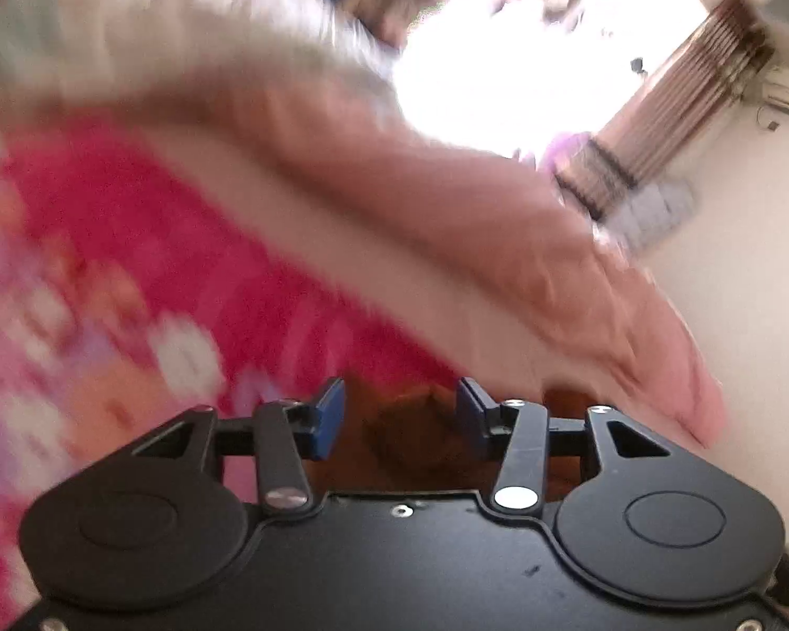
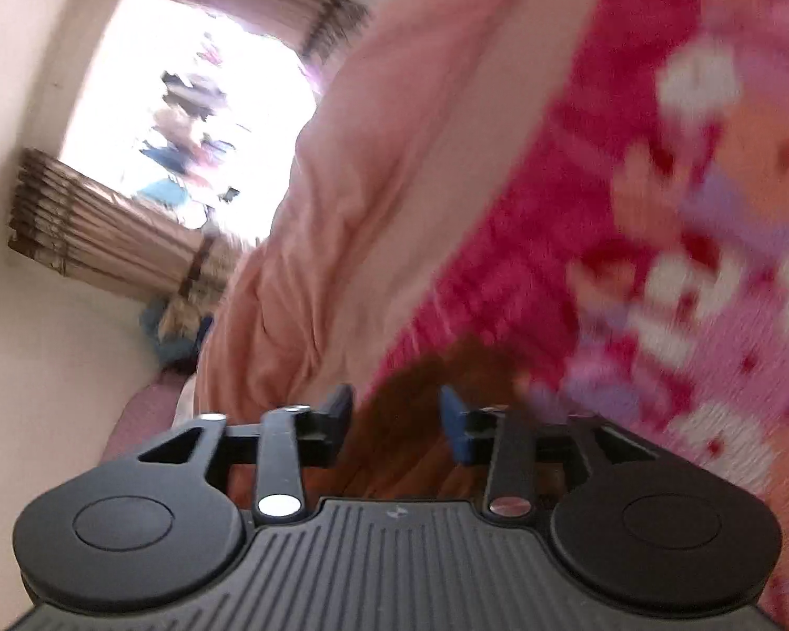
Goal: Fold large clothes
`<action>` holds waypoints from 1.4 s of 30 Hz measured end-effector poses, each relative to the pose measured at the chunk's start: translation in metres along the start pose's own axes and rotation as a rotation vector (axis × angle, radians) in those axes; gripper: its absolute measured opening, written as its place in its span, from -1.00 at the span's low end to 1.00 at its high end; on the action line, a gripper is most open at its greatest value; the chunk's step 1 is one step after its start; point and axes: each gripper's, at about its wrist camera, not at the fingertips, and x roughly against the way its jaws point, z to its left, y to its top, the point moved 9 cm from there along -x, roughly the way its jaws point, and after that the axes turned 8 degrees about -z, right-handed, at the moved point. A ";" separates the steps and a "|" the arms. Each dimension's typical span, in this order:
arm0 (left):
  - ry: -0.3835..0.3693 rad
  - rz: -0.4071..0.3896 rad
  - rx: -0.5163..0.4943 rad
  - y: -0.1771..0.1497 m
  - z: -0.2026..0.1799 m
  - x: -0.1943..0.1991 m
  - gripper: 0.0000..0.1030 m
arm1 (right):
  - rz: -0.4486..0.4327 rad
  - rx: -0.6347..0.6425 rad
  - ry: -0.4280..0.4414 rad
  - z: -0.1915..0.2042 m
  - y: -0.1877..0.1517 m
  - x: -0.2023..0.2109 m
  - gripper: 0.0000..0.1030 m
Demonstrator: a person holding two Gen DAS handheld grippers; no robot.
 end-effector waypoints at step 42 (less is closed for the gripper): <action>0.079 0.059 -0.222 -0.087 -0.010 0.021 -0.03 | 0.104 0.307 -0.100 0.024 -0.075 0.044 -0.19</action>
